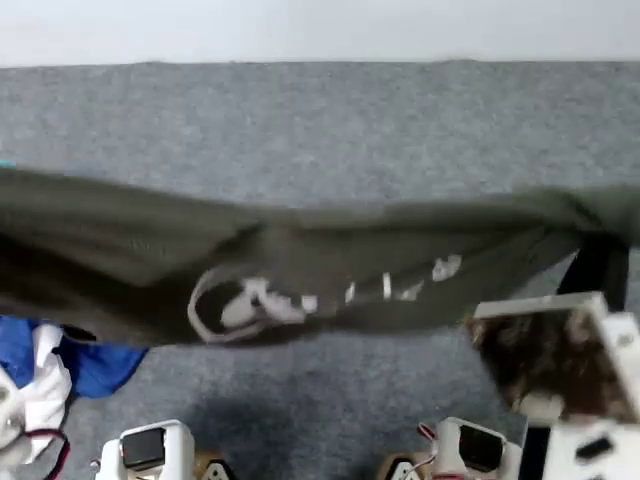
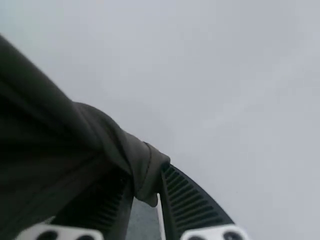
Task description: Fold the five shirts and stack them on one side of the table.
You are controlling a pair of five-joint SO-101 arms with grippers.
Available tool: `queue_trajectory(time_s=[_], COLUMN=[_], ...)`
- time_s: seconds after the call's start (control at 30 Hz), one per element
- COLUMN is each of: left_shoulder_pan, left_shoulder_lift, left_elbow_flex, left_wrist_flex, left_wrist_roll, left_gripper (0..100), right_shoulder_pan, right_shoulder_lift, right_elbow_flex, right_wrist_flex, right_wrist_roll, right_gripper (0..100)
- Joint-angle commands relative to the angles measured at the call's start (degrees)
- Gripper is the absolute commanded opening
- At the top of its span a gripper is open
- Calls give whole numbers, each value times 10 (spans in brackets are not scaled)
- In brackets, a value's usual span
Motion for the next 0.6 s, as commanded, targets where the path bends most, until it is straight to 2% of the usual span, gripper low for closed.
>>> queue_trajectory(time_s=[0.0, 0.13, 0.33, 0.4, 0.57], left_shoulder_pan=[-4, -4, -2, -1, 24], left_shoulder_lift=[-5, -3, 33, 54, 118], left_elbow_flex=[-14, -5, 122, 179, 315], left_wrist_flex=[14, 16, 11, 11, -69], left_wrist_roll=[4, 4, 3, -22, -61], left_gripper=[13, 13, 13, 13, 13], right_shoulder_pan=[4, 6, 5, 4, -30], right_shoulder_lift=[-20, -15, 53, 83, 150], right_elbow_flex=[-18, -6, 106, 158, 286], right_wrist_flex=[20, 23, 1, -22, -120], right_wrist_roll=[28, 35, 32, 32, 33], right_gripper=[10, 10, 10, 10, 10])
